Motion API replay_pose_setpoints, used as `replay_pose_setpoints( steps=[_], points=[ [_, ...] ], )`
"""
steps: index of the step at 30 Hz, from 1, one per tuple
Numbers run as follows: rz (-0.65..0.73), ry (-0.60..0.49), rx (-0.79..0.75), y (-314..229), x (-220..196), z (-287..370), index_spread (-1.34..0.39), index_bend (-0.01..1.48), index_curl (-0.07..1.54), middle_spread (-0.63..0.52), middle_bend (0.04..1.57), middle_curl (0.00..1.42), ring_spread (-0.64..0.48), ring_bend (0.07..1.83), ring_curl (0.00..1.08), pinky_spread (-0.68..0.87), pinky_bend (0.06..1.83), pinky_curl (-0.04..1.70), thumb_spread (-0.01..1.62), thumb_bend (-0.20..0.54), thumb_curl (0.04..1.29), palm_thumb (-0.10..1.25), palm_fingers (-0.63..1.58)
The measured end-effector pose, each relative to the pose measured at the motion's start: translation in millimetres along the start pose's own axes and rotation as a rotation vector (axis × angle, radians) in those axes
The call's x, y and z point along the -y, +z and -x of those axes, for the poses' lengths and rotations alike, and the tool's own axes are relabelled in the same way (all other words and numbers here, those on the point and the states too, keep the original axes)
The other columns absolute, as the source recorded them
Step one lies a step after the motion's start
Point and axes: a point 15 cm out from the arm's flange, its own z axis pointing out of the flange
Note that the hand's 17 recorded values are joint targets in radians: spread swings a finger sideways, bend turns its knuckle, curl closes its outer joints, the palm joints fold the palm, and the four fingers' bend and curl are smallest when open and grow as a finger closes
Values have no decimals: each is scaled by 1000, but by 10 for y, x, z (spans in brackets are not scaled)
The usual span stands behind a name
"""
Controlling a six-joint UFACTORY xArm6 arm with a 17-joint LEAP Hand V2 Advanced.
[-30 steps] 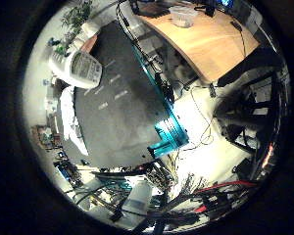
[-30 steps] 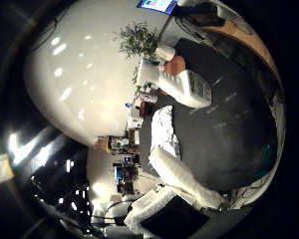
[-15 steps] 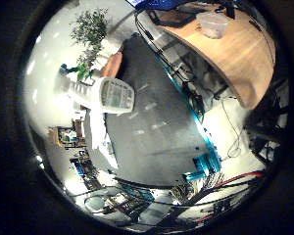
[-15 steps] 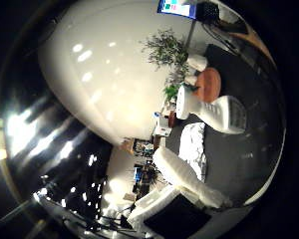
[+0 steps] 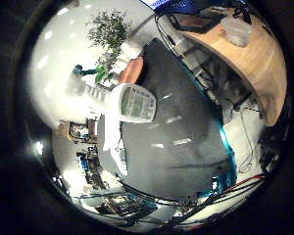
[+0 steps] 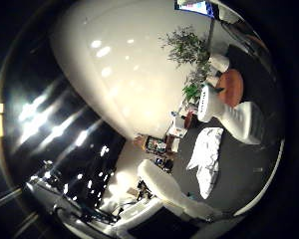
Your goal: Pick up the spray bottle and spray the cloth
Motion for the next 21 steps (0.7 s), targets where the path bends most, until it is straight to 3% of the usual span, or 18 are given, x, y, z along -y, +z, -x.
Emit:
replay_pose_setpoints(
  steps=[21],
  points=[
    [-42, 28, 89, 257, 37, -233, -246, 145, 243, 131, 276, 339, 158, 425, 250, 392, 495, 304, 1100, -22, 266, 452, 90]
  ],
)
